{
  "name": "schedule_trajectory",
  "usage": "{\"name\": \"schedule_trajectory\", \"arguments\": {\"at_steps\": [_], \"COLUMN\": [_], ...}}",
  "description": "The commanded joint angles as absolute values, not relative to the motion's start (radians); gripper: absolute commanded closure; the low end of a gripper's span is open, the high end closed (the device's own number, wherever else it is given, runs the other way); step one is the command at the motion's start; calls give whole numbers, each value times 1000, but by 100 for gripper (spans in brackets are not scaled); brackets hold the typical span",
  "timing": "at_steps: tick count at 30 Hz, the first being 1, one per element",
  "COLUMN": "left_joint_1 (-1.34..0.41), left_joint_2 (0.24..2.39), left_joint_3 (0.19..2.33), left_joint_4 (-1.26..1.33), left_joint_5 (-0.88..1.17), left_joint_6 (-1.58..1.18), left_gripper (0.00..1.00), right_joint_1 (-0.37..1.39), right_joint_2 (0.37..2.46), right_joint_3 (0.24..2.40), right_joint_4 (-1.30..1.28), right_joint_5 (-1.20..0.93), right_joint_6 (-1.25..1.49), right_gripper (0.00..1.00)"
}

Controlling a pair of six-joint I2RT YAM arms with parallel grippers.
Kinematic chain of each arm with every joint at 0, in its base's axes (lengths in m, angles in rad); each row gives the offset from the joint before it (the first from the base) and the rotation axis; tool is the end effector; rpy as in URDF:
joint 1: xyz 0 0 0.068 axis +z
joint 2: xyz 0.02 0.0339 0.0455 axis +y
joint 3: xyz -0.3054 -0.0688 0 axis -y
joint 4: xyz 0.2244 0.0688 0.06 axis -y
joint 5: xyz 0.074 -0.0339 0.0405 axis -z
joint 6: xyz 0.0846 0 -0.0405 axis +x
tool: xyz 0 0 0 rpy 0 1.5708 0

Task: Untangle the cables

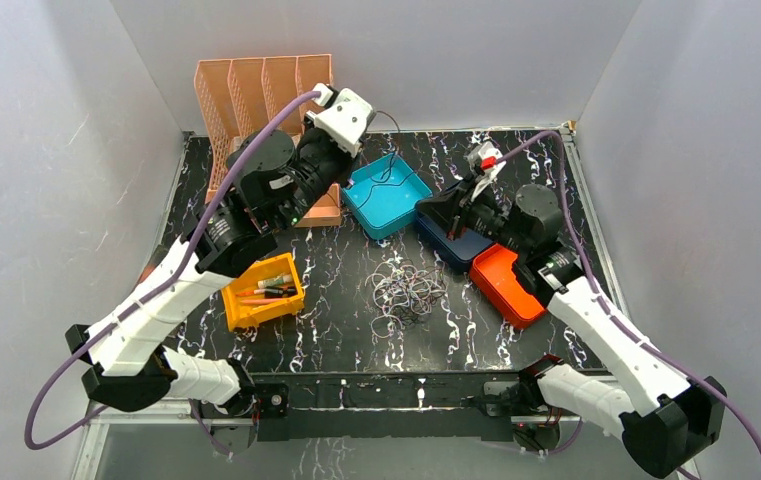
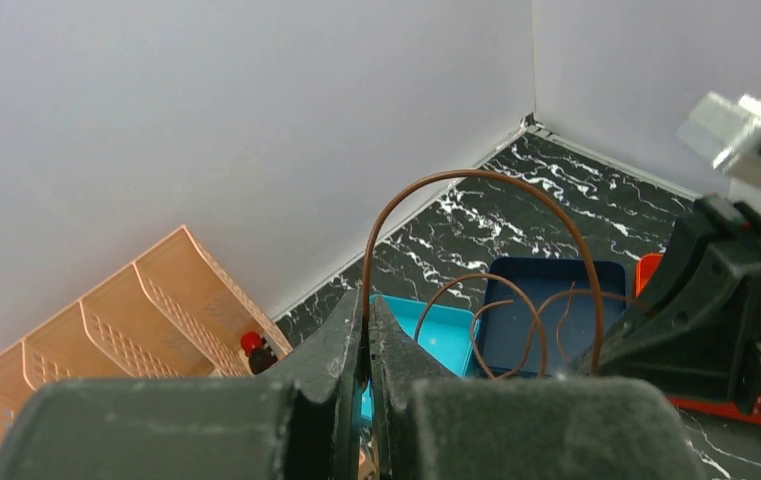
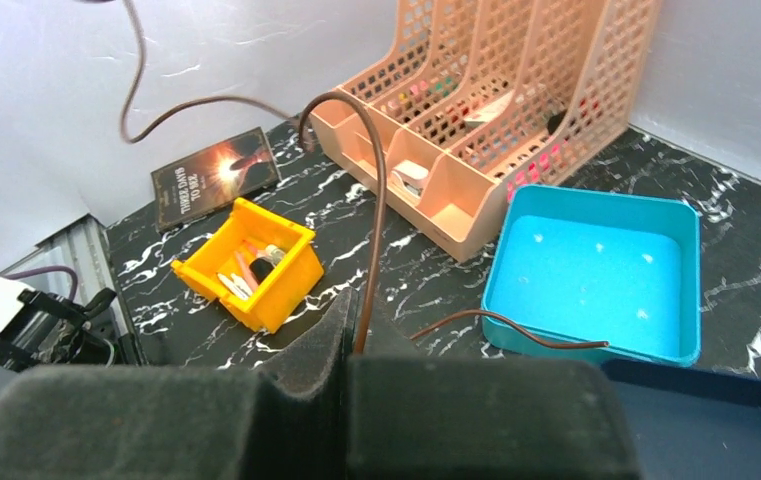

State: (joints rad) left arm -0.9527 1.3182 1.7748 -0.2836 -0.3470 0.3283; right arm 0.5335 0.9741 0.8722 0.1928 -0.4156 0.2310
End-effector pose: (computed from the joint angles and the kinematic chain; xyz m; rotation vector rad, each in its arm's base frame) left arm 0.1798 -0.2033 0.5884 0.5956 1.2822 -0.2750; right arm 0.1794 0.1456 0.4167 -0.5752 1.4477 0.9171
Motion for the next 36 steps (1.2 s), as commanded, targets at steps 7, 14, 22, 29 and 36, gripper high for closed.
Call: {"name": "schedule_trajectory", "arguments": {"at_steps": [7, 14, 22, 29, 36], "left_joint_1": [-950, -921, -752, -679, -627], "left_joint_2": [1266, 1344, 1469, 1571, 1666], "left_joint_3": [1677, 1663, 1650, 1653, 1695], "left_joint_4": [-280, -320, -346, -299, -279], "left_joint_5": [-407, -375, -130, -13, 43], "left_joint_6": [242, 169, 40, 15, 3], "left_gripper": [100, 100, 100, 100, 100], "right_joint_1": [537, 535, 521, 500, 490], "right_joint_2": [979, 1053, 1155, 1221, 1270], "right_joint_3": [1037, 1113, 1167, 1172, 1160], "right_joint_4": [-6, -126, -208, -166, -79], "right_joint_5": [-197, -62, -7, -40, -53], "right_joint_6": [236, 275, 305, 322, 344], "right_gripper": [100, 100, 100, 100, 100]}}
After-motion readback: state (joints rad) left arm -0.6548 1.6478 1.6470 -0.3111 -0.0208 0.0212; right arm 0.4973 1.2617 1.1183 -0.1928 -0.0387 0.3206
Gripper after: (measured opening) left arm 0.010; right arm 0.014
